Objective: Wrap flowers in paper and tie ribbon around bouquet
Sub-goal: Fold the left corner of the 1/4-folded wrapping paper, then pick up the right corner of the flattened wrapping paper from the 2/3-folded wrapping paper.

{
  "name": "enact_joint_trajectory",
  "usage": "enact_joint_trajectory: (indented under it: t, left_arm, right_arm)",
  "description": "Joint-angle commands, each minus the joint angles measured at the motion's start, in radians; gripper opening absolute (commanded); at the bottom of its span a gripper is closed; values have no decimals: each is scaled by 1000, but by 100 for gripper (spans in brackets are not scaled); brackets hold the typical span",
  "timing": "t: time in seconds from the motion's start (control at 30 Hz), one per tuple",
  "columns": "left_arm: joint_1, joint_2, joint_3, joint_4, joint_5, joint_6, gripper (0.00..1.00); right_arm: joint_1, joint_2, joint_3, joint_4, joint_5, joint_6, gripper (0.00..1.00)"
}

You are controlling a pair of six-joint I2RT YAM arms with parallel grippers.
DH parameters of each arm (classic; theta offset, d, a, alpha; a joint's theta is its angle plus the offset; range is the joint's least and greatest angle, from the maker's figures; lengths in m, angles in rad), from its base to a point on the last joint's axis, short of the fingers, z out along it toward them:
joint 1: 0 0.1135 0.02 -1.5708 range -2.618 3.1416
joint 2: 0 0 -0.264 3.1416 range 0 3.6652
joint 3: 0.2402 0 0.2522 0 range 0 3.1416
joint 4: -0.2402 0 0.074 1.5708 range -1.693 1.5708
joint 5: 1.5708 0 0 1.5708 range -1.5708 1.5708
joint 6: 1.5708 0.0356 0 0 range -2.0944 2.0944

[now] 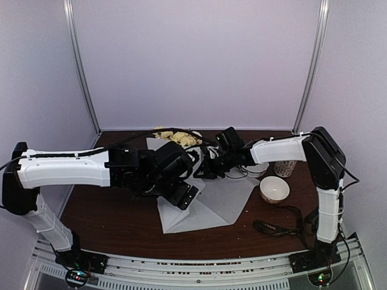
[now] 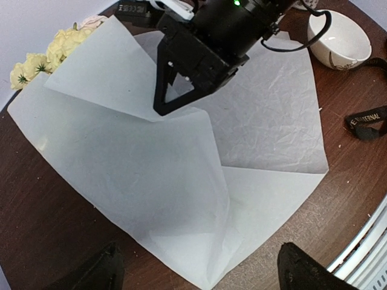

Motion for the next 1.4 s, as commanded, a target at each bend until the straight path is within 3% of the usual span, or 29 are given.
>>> enact_joint_trajectory:
  t: [0.0, 0.2, 0.37, 0.5, 0.6, 0.77, 0.9, 1.1, 1.37]
  left_arm:
    - [1, -84, -45, 41, -58, -43, 91]
    - [16, -204, -185, 93, -79, -33, 93]
    - [109, -317, -341, 176, -29, 51, 93]
    - [230, -334, -387, 233, 67, 168, 78]
    - [250, -261, -330, 194, 67, 294, 64]
    - [244, -104, -292, 248, 163, 366, 55]
    - [195, -32, -294, 335, 193, 401, 55]
    - [132, 144, -201, 282, 168, 439, 51]
    - [113, 197, -187, 285, 200, 433, 51]
  right_arm:
    - [11, 26, 46, -18, 22, -12, 0]
    - [26, 55, 63, 8, 58, 23, 0]
    - [28, 59, 68, 42, 112, 42, 0]
    - [28, 70, 63, 73, 141, 69, 0]
    - [29, 59, 28, 134, 164, 116, 0]
    - [37, 38, -10, 119, 188, 122, 0]
    - [37, 28, -16, 85, 191, 99, 0]
    - [39, 14, -43, 115, 181, 99, 0]
    - [39, 26, -10, 125, 176, 102, 0]
